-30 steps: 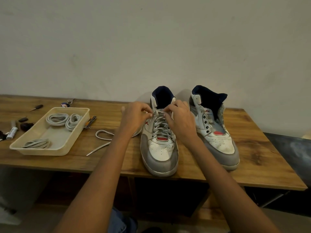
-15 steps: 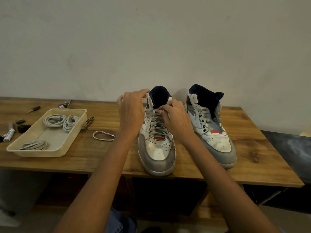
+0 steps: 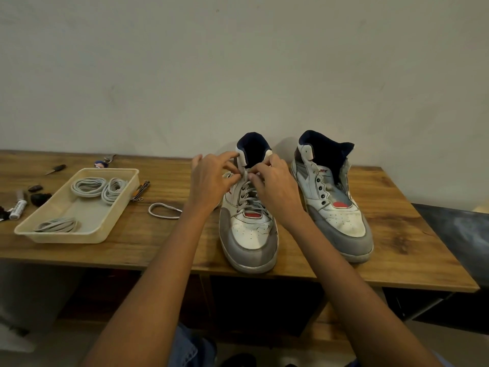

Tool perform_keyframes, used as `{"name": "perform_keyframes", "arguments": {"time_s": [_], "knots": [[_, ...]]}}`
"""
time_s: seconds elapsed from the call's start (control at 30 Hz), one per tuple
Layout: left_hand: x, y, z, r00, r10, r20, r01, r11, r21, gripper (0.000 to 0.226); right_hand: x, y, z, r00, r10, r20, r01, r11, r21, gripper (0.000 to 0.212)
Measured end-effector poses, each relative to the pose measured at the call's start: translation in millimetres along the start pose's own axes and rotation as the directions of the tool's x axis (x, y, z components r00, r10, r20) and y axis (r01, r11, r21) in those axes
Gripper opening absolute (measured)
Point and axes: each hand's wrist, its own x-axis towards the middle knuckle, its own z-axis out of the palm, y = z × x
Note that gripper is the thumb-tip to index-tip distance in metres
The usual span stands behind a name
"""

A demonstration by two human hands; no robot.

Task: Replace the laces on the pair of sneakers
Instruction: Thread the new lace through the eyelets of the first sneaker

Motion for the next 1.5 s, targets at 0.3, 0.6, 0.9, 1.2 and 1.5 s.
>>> {"name": "perform_keyframes", "arguments": {"time_s": [0.3,0.6,0.9,1.2,1.5], "knots": [[-0.5,-0.7,6.4,0.995,-0.061,0.079,0.062,0.998,-0.005,0.029,-1.2,-1.9,4.1,0.999,0.045,-0.001,-0.045,0.999,0.02,0.018],[0.0,-3.3,2.3,0.987,0.009,0.158,0.001,0.998,-0.065,0.014,-2.2,-1.4,4.7,0.999,0.036,-0.016,-0.035,0.998,0.061,0.014],[-4.0,-2.4,5.8,0.99,-0.051,-0.131,0.071,0.985,0.154,0.013,-2.0,0.2,7.7,1.0,0.005,-0.018,-0.004,0.998,0.063,0.016],[-11.1,17.0,5.0,0.977,-0.169,0.132,0.165,0.986,0.038,0.04,3.8,7.1,-7.3,0.983,0.091,-0.158,-0.031,0.937,0.348,0.019],[-10.1,9.4,7.2,0.949,-0.173,0.265,0.184,0.983,-0.015,0.045,6.0,11.1,-28.2,0.97,0.18,-0.163,-0.091,0.892,0.443,0.013]]}}
